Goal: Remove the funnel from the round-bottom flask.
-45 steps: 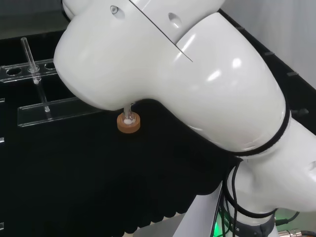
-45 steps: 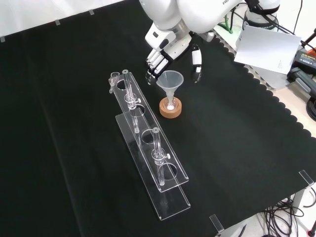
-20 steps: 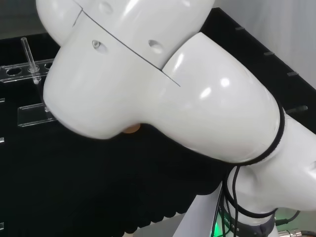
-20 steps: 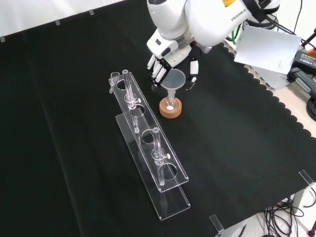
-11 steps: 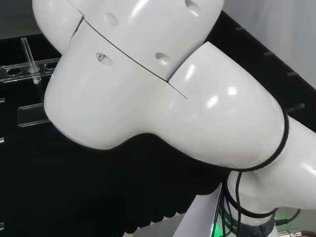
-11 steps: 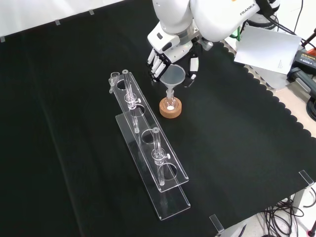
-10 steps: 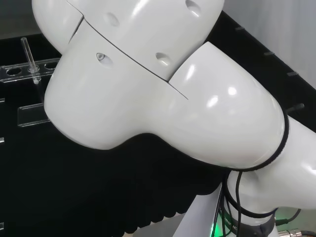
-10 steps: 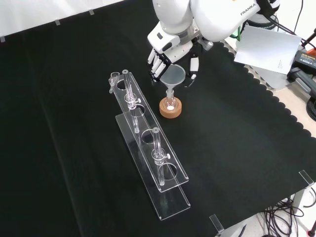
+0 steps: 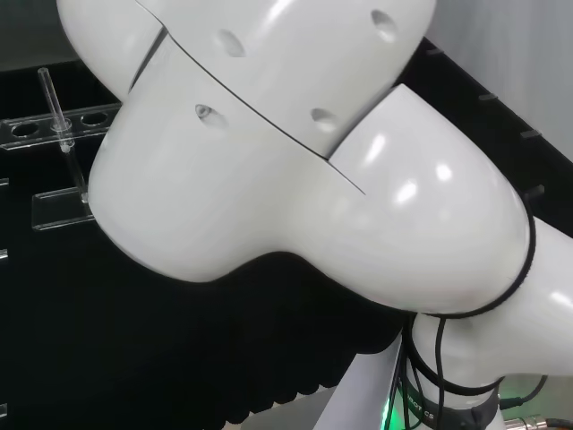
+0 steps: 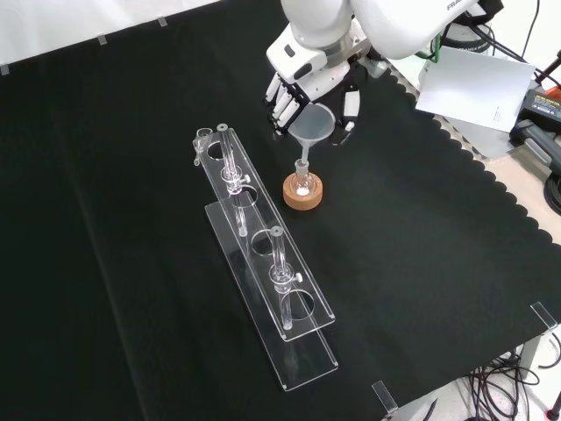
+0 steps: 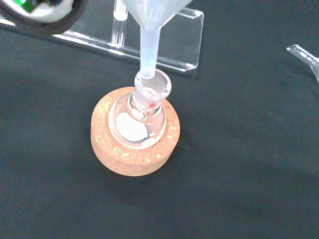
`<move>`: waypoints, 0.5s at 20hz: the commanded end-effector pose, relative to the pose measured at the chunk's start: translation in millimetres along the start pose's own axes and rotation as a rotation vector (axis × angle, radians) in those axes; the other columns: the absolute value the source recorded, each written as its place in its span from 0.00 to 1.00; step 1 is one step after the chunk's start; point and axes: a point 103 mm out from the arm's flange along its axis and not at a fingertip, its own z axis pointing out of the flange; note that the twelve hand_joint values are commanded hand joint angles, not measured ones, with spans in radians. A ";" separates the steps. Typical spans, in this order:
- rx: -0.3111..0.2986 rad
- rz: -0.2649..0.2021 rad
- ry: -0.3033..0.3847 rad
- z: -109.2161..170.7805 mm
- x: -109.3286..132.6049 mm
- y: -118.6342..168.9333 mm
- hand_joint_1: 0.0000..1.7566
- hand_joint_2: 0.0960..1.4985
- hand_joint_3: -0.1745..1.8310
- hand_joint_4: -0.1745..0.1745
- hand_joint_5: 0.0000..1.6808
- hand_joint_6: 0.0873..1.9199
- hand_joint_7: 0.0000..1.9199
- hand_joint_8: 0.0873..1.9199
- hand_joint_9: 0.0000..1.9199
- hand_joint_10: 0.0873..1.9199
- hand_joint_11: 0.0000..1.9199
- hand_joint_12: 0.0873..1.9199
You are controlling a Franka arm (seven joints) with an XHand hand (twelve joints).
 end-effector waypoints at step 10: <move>-0.009 0.048 0.032 -70.7 -24.0 -27.7 0.47 0.50 0.38 0.37 0.40 0.36 0.39 0.37 0.60 0.17 0.39 0.58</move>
